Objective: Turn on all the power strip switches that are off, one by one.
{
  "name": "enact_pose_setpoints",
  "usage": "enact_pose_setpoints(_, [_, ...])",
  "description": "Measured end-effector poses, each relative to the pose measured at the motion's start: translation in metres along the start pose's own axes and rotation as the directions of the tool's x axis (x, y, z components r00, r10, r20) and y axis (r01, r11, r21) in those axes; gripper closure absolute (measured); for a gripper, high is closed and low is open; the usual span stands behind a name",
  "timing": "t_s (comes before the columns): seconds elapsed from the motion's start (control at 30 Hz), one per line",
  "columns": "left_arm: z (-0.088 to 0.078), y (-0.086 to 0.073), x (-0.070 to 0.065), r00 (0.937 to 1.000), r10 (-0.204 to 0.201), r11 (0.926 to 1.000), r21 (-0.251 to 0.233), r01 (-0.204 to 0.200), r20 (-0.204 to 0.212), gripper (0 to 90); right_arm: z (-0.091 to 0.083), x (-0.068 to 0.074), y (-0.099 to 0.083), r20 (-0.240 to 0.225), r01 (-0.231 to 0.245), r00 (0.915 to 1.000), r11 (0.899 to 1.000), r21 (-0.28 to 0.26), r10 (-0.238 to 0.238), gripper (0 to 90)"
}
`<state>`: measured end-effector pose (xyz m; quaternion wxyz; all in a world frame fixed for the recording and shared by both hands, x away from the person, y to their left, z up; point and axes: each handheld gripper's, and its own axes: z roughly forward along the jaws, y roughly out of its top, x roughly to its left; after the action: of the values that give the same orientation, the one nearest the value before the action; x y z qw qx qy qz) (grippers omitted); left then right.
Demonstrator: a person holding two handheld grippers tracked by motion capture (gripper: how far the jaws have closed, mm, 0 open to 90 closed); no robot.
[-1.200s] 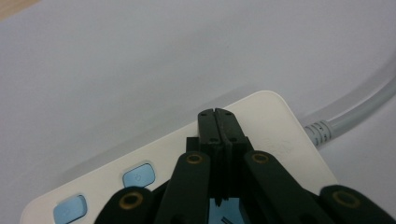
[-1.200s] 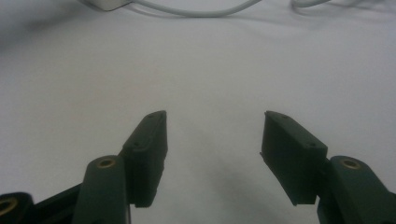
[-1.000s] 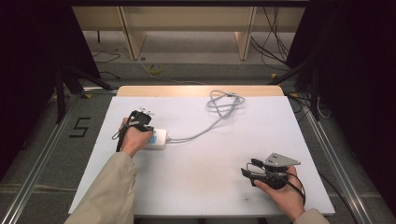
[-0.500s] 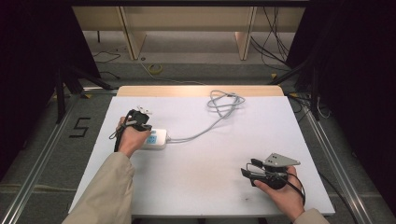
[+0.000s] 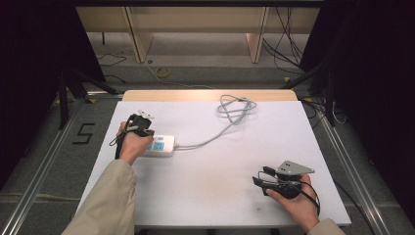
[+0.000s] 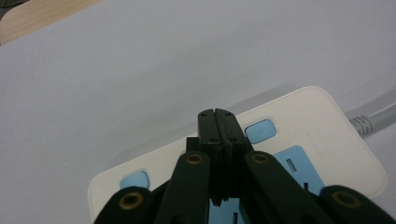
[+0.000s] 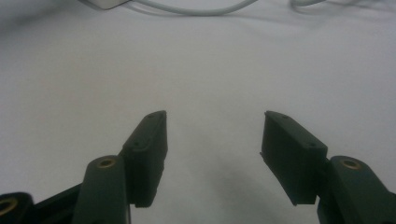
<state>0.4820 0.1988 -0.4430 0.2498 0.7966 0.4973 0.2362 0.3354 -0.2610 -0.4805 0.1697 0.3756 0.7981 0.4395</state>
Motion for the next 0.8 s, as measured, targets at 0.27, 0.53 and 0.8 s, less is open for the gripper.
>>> enact_pose_setpoints(0.27, [-0.003, 0.000, 0.005, 0.9999, 0.003, 1.0000, 0.001, -0.003, -0.010, 89.9, 0.000, 0.001, 0.000, -0.001, 0.004, 1.0000, 1.000, 0.000, -0.004, 41.5])
enact_pose_setpoints(0.53, [-0.006, -0.002, 0.014, 0.9997, -0.007, 1.0000, 0.004, 0.007, -0.025, 89.8, 0.000, 0.001, 0.000, -0.001, 0.003, 1.0000, 1.000, 0.000, -0.003, 41.5])
enact_pose_setpoints(0.8, [-0.009, -0.005, 0.023, 0.9988, -0.023, 0.9997, 0.000, 0.023, -0.043, 89.8, 0.000, 0.001, 0.000, 0.001, 0.004, 1.0000, 1.000, 0.000, -0.004, 41.5])
